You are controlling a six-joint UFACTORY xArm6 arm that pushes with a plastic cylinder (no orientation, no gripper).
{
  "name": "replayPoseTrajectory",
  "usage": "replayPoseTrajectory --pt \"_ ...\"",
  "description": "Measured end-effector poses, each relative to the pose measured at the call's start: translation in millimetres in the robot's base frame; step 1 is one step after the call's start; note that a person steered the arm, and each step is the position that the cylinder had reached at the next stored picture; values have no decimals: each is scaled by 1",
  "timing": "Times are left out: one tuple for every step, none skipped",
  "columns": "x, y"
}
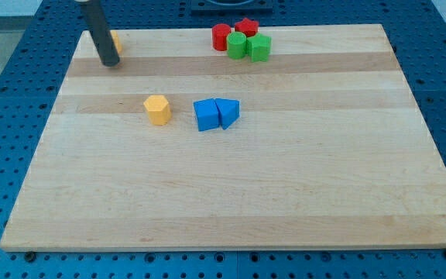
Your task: Separate the triangle from the cube
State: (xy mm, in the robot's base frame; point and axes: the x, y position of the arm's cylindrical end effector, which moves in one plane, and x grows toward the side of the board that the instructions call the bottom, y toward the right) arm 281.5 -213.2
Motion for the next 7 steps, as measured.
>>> replayPoseTrajectory --pt "-26 7" --pt "-48 -23" --pt "-49 -31" --pt "-22 15" --pt "11 75" --pt "44 143" --pt "66 234"
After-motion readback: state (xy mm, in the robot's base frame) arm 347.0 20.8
